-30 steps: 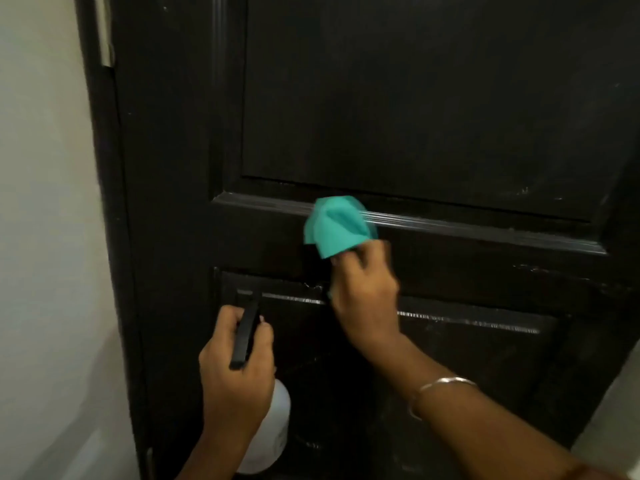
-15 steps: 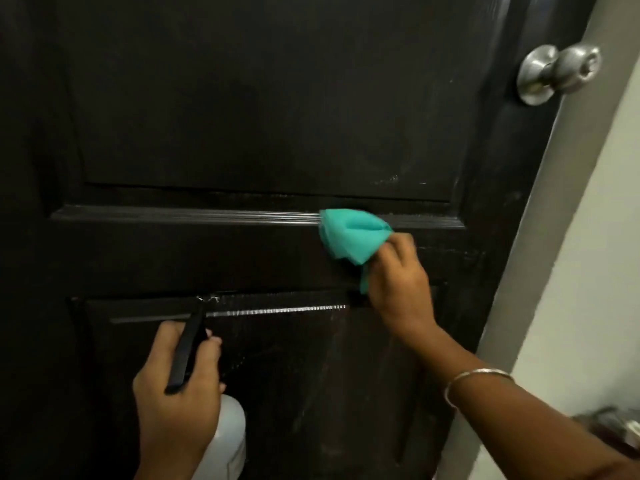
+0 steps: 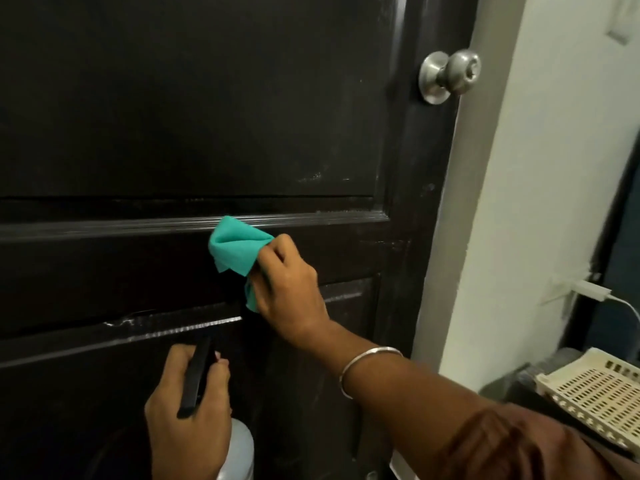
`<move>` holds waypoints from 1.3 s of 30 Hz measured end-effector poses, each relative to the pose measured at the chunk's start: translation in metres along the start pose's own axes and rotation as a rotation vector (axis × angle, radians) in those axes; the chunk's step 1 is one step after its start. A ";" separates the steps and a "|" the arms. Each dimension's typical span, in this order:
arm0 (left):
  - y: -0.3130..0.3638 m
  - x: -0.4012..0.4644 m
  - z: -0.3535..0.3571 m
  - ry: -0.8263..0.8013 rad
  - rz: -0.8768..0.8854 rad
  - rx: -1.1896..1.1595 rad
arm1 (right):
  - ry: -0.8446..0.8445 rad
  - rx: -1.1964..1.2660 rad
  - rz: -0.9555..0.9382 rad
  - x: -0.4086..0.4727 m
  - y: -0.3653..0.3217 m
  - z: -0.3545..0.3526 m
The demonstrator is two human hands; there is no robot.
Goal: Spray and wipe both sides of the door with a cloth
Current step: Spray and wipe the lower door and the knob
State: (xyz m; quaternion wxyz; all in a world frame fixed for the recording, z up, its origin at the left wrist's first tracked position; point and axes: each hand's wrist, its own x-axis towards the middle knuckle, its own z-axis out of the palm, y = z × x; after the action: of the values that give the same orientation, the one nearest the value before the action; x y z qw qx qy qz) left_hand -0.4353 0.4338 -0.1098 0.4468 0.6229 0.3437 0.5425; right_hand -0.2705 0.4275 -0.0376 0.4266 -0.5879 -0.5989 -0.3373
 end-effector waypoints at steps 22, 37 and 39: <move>0.053 0.005 0.022 -0.010 0.107 0.084 | 0.333 0.076 0.636 -0.024 0.134 -0.083; 0.151 0.025 0.094 -0.071 0.281 0.086 | 0.204 0.154 0.668 -0.018 0.137 -0.103; 0.151 0.025 0.097 -0.080 0.267 0.081 | 0.190 0.153 0.662 -0.018 0.139 -0.104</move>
State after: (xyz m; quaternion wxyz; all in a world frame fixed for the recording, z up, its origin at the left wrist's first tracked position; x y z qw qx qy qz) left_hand -0.3439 0.3837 0.0391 0.3586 0.7016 0.2614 0.5576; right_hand -0.1218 0.3375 -0.0251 0.6094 -0.6824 -0.3571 -0.1881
